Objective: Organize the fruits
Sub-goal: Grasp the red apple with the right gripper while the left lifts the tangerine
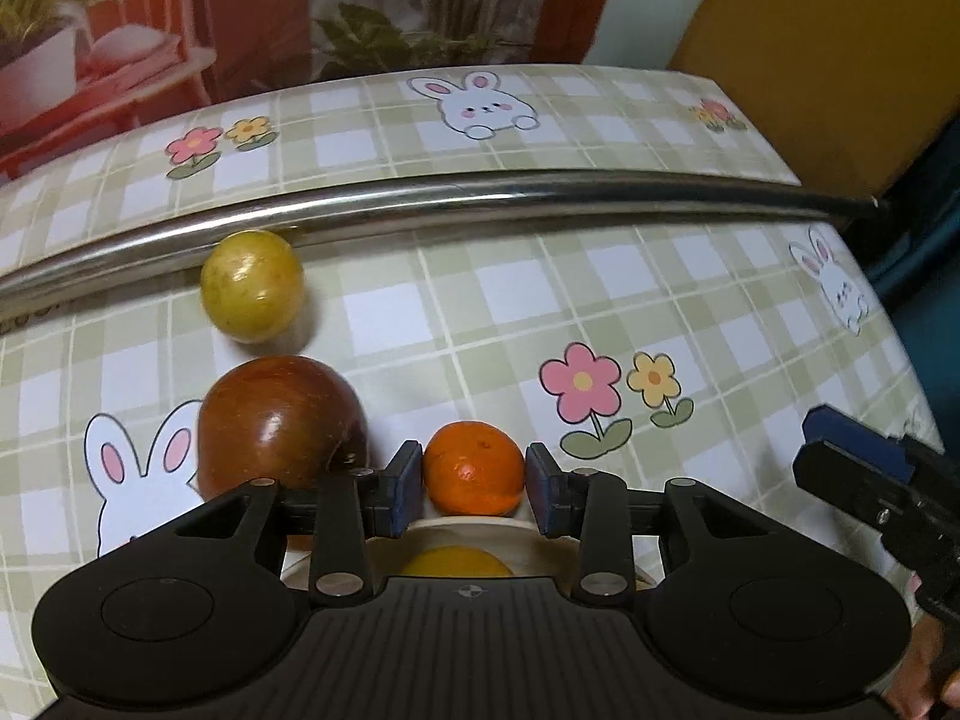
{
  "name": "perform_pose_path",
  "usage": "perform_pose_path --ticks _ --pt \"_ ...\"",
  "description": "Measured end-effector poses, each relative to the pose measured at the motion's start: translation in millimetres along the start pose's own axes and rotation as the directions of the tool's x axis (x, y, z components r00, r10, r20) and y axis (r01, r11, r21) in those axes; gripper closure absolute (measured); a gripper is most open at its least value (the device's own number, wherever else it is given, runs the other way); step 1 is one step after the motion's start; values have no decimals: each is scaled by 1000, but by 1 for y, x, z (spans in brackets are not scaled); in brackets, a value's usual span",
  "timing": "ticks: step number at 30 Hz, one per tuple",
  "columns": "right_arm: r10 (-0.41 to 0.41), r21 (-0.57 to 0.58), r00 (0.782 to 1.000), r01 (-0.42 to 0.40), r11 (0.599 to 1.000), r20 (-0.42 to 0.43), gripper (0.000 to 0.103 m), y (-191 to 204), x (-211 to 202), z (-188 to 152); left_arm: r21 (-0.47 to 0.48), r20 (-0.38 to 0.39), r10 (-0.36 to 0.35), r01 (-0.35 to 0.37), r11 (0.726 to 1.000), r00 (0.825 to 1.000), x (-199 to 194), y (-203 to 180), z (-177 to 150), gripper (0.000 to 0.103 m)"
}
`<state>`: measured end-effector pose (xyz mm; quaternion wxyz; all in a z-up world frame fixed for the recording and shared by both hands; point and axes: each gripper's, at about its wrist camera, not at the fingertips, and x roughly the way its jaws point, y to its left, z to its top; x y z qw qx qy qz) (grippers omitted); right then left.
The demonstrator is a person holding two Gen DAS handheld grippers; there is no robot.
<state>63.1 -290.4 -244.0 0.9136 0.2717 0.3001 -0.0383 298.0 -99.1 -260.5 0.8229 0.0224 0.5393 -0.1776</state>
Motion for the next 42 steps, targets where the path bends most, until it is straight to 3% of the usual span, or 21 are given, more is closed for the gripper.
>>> perform_pose_path --ticks 6,14,19,26,31,36,42 --pt "-12 -8 1000 12 1000 5 65 2 -4 1 31 64 2 -4 999 998 -10 -6 -8 65" --pt "-15 -29 1000 15 999 4 65 10 -8 3 -8 181 -25 27 1000 983 -56 12 -20 65" --pt "-6 -67 1000 5 998 -11 65 27 -5 6 -45 254 -9 22 999 967 -89 35 -37 65" --pt "31 -167 998 -40 985 -56 65 64 11 14 -81 344 68 -42 996 937 -129 64 -68 65" --pt "77 -283 989 -110 953 -125 64 102 34 24 -124 375 73 -28 992 924 -144 81 -86 65" --pt "78 -440 976 -163 883 -204 53 140 62 33 -168 393 79 -12 986 916 -150 94 -103 65" --pt "39 -476 954 -183 860 -298 46 154 105 39 -217 409 68 24 976 910 -153 107 -117 65"
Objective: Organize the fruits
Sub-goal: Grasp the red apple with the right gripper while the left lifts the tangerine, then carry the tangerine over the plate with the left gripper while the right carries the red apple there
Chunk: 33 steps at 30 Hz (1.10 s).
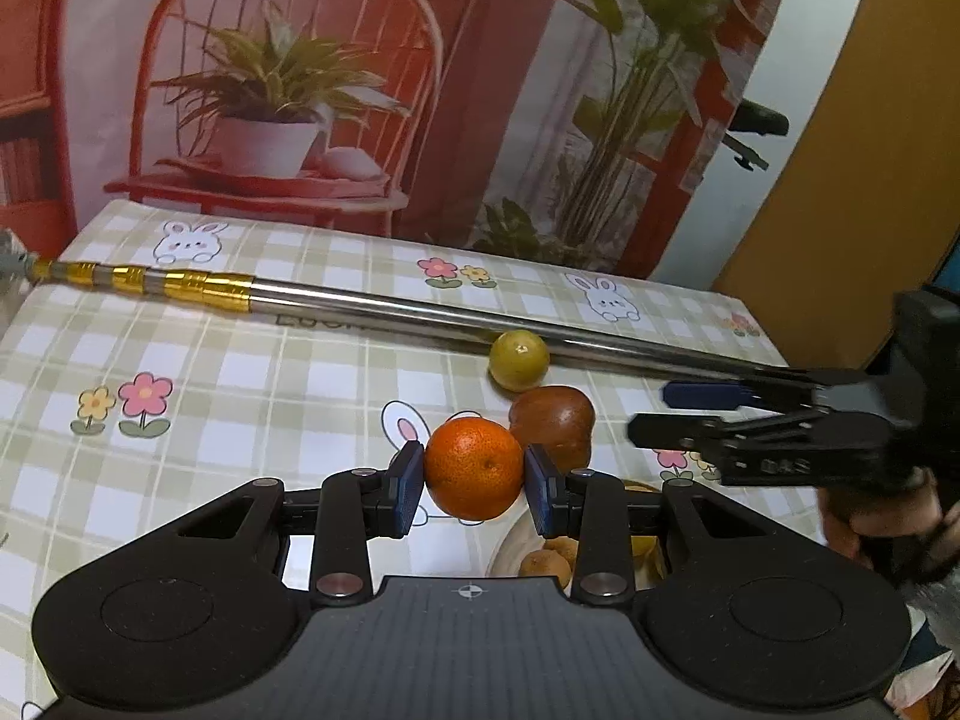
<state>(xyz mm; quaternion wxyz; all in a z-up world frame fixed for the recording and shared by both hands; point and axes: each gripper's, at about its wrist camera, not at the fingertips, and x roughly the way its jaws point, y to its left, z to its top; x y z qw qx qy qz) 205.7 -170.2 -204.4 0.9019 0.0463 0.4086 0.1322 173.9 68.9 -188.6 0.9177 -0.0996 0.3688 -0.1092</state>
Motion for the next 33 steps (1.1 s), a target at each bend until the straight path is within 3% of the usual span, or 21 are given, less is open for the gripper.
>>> perform_pose_path --ticks 2,6,14,18,33 --pt "12 2 999 -11 1000 -33 38 2 13 5 -8 3 -2 2 1000 1000 -1 2 -2 65" --pt "27 20 995 -25 999 -99 31 6 34 8 -13 13 -1 1 1000 1000 -3 5 -4 65" --pt "-15 -45 987 8 999 -157 31 20 65 14 -25 21 -4 5 1000 1000 -4 7 -6 65" --pt "-37 -86 982 21 996 -183 36 25 74 16 -32 22 -5 6 999 1000 -4 9 -8 65" --pt "-47 -101 982 29 995 -183 40 25 78 16 -37 15 -7 8 999 1000 -3 8 -9 65"
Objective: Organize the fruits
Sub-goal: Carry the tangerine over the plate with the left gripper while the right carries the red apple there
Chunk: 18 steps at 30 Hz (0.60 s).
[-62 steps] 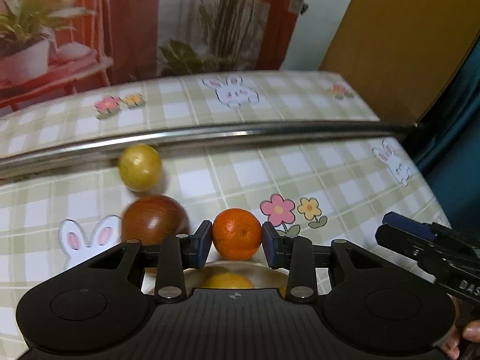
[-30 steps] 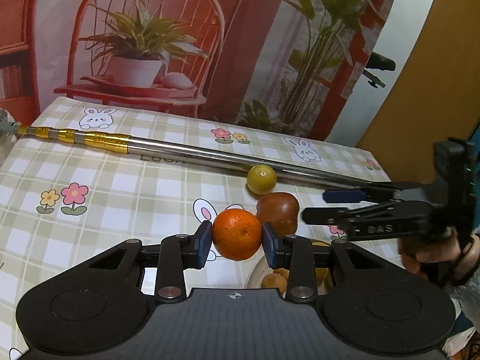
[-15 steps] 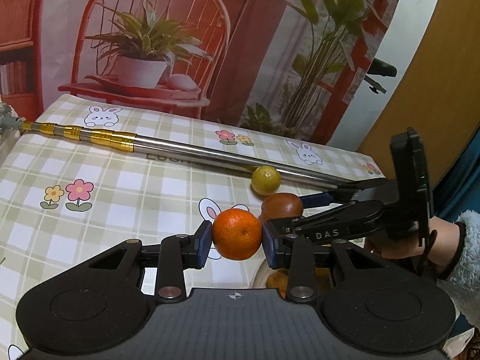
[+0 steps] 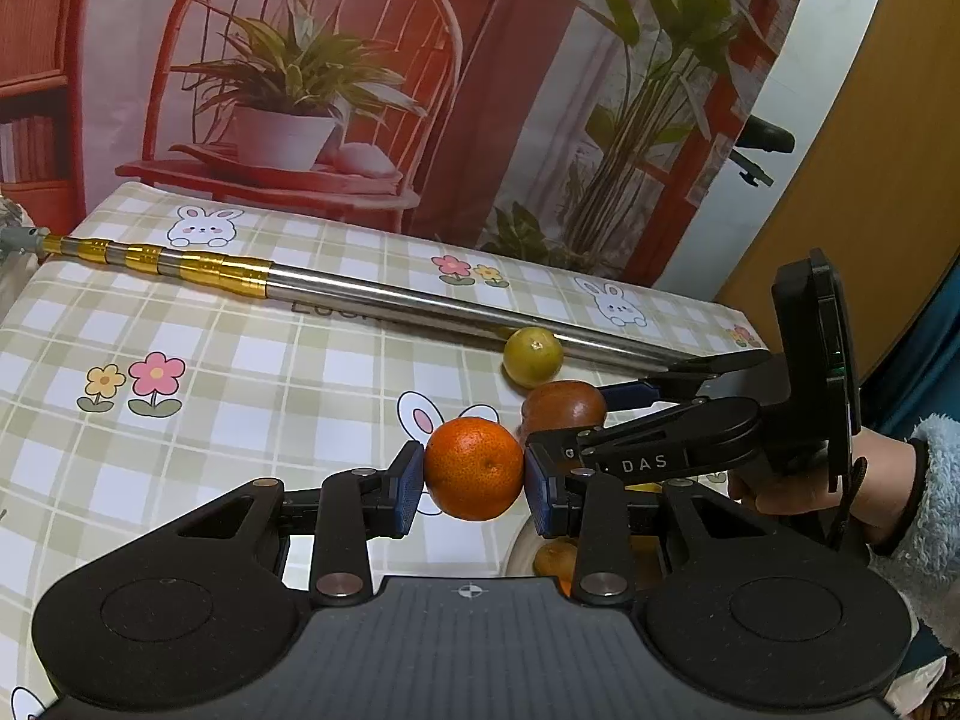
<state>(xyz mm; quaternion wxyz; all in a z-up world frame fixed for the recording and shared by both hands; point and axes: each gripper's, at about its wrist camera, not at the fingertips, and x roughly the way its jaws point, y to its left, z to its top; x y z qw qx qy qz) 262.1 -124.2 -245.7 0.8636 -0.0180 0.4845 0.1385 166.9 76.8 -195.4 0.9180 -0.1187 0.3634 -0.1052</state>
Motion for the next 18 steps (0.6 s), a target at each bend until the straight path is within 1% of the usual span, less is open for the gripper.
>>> perform_pose_path --ticks 14,18 --pt "-24 -13 999 25 1000 39 42 3 -4 -5 3 -11 5 -5 1000 1000 1 -2 -2 65" --pt "-26 -2 997 26 1000 70 42 1 -11 -5 5 -12 5 -5 1000 1000 1 -2 -2 65"
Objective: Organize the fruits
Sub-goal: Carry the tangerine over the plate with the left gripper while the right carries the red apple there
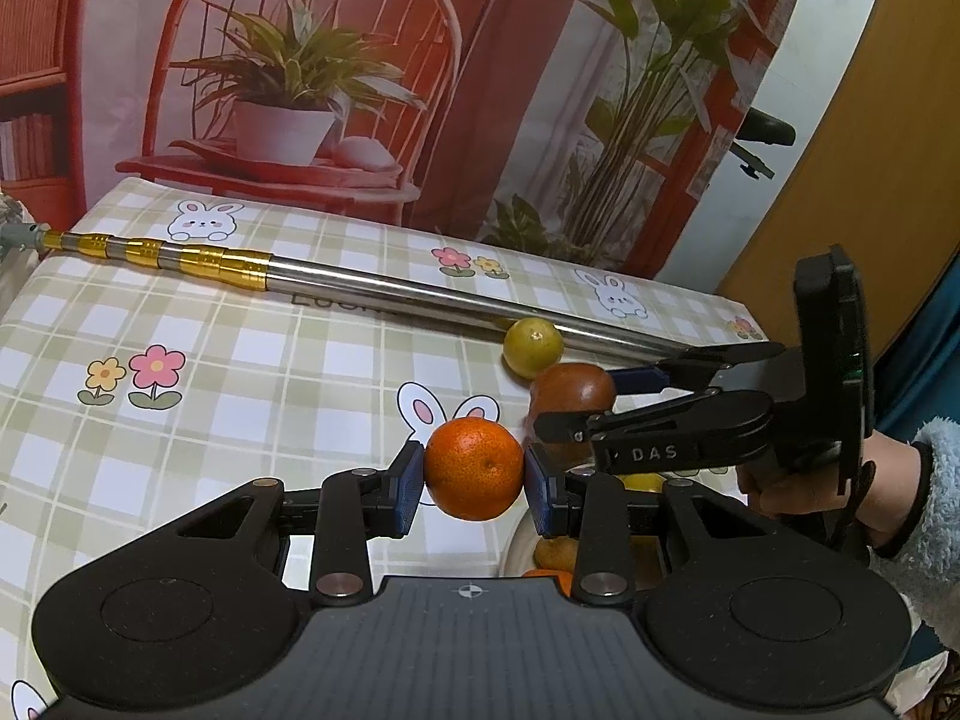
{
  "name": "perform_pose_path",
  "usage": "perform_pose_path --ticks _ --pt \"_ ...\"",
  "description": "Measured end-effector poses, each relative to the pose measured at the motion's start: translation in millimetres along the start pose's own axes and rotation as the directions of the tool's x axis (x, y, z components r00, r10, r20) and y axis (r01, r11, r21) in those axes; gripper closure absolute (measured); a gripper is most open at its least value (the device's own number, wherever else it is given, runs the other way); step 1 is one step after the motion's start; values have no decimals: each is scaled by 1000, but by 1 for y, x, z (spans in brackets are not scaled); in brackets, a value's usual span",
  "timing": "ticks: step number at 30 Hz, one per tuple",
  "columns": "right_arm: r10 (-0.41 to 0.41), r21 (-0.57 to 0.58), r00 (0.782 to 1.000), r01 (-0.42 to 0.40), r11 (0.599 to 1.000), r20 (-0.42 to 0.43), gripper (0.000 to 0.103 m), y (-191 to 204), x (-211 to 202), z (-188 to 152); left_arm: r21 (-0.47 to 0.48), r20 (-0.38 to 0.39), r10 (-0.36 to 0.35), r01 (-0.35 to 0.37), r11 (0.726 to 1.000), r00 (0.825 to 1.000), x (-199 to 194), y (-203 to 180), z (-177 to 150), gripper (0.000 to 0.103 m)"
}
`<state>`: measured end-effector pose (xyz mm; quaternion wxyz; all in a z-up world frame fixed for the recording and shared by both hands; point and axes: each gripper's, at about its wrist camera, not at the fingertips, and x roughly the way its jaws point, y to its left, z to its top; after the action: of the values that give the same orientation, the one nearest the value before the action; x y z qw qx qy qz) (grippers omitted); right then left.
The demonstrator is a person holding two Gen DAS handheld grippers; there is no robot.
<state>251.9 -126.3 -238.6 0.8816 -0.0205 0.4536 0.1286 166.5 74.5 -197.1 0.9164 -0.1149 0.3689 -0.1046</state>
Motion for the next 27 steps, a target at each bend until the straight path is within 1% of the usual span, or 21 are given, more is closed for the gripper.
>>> perform_pose_path --ticks 5,9,13,17,21,27 --pt "13 19 999 -14 1000 44 42 -1 -16 -1 6 -3 -8 8 1000 1000 -1 -2 -2 65" --pt "32 40 994 -37 999 105 42 0 -41 -7 12 -7 -18 18 1000 1000 -1 -4 -5 65" --pt "54 52 984 -64 997 170 42 3 -69 -21 24 -18 -26 27 999 999 1 -8 -7 65" --pt "55 75 975 -73 995 216 42 6 -91 -38 39 -33 -35 37 999 999 4 -12 -8 65" --pt "40 116 968 -71 991 249 42 6 -109 -58 61 -55 -50 54 997 997 9 -18 -9 65" --pt "-8 205 958 -53 977 287 42 -2 -129 -87 128 -96 -83 95 987 992 18 -37 -17 65"
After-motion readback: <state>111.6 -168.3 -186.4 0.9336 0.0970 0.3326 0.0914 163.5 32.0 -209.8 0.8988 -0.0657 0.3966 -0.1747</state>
